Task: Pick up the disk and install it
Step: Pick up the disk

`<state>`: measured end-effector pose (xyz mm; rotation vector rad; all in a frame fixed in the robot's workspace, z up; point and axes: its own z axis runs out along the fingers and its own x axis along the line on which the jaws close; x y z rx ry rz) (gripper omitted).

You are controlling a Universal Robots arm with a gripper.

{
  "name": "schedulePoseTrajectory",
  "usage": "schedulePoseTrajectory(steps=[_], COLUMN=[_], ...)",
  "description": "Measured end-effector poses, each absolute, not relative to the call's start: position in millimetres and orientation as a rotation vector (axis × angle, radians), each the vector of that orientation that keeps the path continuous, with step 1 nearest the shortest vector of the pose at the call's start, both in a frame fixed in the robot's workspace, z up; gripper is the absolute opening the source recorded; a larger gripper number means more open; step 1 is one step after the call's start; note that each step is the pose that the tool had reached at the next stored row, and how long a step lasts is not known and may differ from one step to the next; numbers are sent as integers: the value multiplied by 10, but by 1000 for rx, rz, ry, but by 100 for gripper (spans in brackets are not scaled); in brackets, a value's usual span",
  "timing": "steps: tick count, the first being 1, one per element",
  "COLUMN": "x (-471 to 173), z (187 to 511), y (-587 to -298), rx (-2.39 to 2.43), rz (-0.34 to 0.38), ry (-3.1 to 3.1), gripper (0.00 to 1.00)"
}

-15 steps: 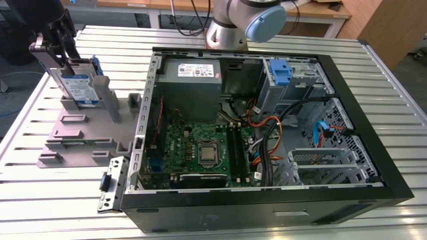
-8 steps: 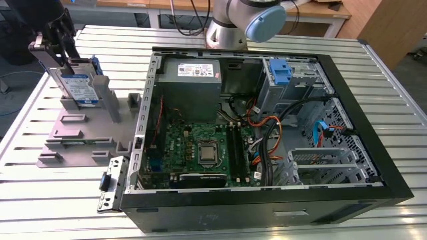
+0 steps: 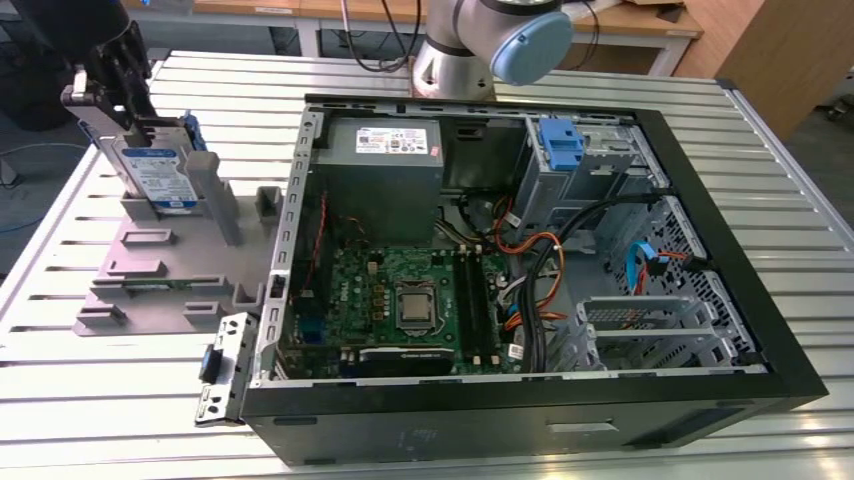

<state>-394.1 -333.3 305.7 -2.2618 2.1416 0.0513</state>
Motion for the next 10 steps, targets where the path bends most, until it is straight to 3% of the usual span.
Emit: schedulePoseTrajectory(steps=[10], x=[-3920], z=[3045], y=[-3353], rx=[-2249], rz=[51], ry=[2154], gripper=[45])
